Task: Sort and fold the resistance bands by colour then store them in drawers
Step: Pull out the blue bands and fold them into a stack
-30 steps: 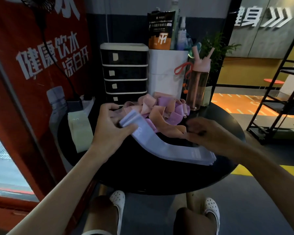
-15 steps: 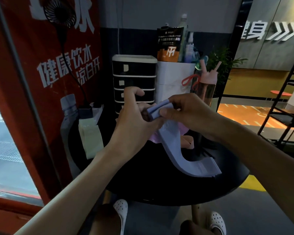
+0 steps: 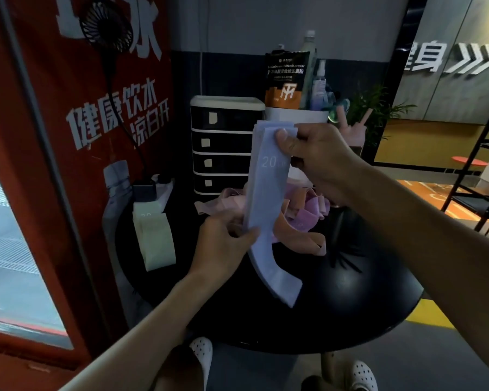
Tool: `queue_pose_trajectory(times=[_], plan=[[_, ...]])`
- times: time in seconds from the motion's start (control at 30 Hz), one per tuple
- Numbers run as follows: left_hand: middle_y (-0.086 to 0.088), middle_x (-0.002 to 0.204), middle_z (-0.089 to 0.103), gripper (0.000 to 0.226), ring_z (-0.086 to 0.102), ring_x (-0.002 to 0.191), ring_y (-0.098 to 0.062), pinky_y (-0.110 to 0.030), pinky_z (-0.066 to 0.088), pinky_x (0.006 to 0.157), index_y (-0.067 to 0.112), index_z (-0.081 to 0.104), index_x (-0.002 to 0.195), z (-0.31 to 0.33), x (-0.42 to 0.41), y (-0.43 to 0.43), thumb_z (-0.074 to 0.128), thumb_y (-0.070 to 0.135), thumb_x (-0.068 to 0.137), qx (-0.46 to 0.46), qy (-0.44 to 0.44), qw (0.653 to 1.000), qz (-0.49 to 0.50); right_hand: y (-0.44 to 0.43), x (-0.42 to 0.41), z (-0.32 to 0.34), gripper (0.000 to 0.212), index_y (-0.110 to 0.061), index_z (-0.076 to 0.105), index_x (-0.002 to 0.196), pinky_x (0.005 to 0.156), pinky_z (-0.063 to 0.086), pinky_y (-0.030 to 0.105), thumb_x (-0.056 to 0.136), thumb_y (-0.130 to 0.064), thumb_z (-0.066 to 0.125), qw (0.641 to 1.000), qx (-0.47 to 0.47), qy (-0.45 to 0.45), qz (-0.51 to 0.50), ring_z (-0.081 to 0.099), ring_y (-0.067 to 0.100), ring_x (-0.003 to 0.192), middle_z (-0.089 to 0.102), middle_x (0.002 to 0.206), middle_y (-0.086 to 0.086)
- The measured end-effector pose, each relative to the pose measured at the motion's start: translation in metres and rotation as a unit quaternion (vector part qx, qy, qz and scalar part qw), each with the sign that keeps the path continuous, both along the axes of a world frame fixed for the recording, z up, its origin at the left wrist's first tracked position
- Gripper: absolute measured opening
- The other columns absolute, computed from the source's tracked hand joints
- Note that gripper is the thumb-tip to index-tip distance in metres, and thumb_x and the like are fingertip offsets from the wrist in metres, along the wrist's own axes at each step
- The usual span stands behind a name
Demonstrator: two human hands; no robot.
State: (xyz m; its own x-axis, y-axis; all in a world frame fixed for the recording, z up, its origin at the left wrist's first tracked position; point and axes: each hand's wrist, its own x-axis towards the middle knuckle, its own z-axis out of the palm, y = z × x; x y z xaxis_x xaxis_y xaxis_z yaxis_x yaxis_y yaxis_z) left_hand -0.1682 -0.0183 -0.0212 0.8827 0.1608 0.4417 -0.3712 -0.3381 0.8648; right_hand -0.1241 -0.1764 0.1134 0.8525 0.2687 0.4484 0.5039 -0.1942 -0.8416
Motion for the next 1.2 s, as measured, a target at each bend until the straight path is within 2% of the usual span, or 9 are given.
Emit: queue_pose_trajectory(times=[0.23,0.33,0.4,0.47,0.6,0.8,0.93,1.07,1.2], plan=[[0.000,0.080,0.068,0.016,0.061,0.075,-0.013,-0.011,0.043,0.064,0.012,0.071,0.090,0.051,0.017,0.039,0.074,0.000,0.081,0.120,-0.131,0.982,0.057,-0.007,-0.004,0.023,0.019,-0.010,0.065,0.102,0.073,0.046,0.024,0.101,-0.021,0.049,0.997,0.041,0.000,0.061,0.059,0.004,0.078,0.063,0.091,-0.003],[0.007,0.076,0.066,0.018,0.059,0.068,-0.005,-0.011,0.042,0.062,0.017,0.068,0.085,0.030,0.008,0.037,0.077,0.002,0.080,0.134,-0.127,0.982,0.026,-0.016,-0.012,0.006,0.025,-0.008,0.067,0.102,0.081,0.053,0.038,0.095,-0.027,0.054,0.997,0.021,0.008,0.071,0.062,0.026,0.086,0.067,0.102,0.009],[0.006,0.075,0.062,0.020,0.060,0.068,-0.007,-0.026,0.050,0.064,0.025,0.063,0.082,-0.005,0.000,0.030,0.075,0.009,0.082,0.130,-0.081,0.988,-0.010,-0.027,-0.016,-0.020,0.034,-0.005,0.069,0.104,0.089,0.050,0.057,0.087,-0.033,0.060,0.995,0.011,0.041,0.091,0.059,0.046,0.098,0.065,0.110,0.025],[0.006,0.073,0.058,0.022,0.058,0.069,-0.012,-0.040,0.053,0.066,0.029,0.055,0.076,-0.043,-0.010,0.022,0.074,0.018,0.081,0.148,-0.029,0.988,-0.014,-0.036,-0.022,-0.049,0.037,-0.007,0.071,0.108,0.088,0.051,0.053,0.085,-0.035,0.064,0.991,-0.008,0.075,0.112,0.063,0.039,0.096,0.066,0.111,0.024],[0.018,0.074,0.041,0.038,0.045,0.079,0.005,-0.012,0.034,0.070,0.026,0.041,0.074,-0.082,-0.027,0.009,0.078,0.017,0.080,0.242,-0.080,0.967,-0.026,-0.049,-0.031,-0.088,0.033,-0.011,0.070,0.115,0.083,0.052,0.028,0.089,-0.028,0.061,0.979,-0.018,0.144,0.141,0.067,0.022,0.101,0.073,0.108,0.013],[0.013,0.099,0.062,0.026,0.054,0.103,-0.005,-0.014,0.040,0.088,0.024,0.065,0.091,-0.076,-0.027,0.030,0.070,0.048,0.081,0.199,-0.058,0.974,-0.089,-0.049,-0.032,-0.091,0.039,-0.007,0.067,0.120,0.084,0.053,0.029,0.087,-0.026,0.059,0.974,-0.002,0.162,0.158,0.066,0.022,0.108,0.071,0.114,0.011],[0.008,0.123,0.053,0.046,0.044,0.120,-0.010,-0.024,0.037,0.103,0.023,0.067,0.111,-0.072,-0.020,0.044,0.048,0.058,0.088,0.193,-0.016,0.980,0.045,-0.039,-0.032,-0.093,0.038,-0.005,0.068,0.117,0.099,0.051,0.038,0.086,-0.026,0.060,0.973,-0.008,0.161,0.167,0.064,0.028,0.113,0.068,0.119,0.017],[-0.003,0.149,0.032,0.043,0.028,0.139,-0.021,-0.033,0.030,0.113,0.025,0.053,0.131,-0.073,-0.005,0.048,0.062,0.041,0.093,0.214,0.101,0.967,0.090,-0.027,-0.022,-0.099,0.075,0.009,0.061,0.116,0.092,0.055,0.035,0.073,-0.049,0.078,0.971,-0.019,0.167,0.172,0.063,0.034,0.110,0.060,0.121,0.026],[0.002,0.138,0.037,0.052,0.040,0.121,-0.008,-0.005,0.031,0.090,0.022,0.046,0.133,-0.072,0.001,0.047,0.072,0.024,0.088,0.138,0.104,0.983,0.065,-0.009,-0.013,-0.099,0.042,0.000,0.067,0.116,0.087,0.054,0.028,0.085,-0.029,0.064,0.961,-0.010,0.203,0.186,0.067,0.018,0.098,0.071,0.105,0.010]])
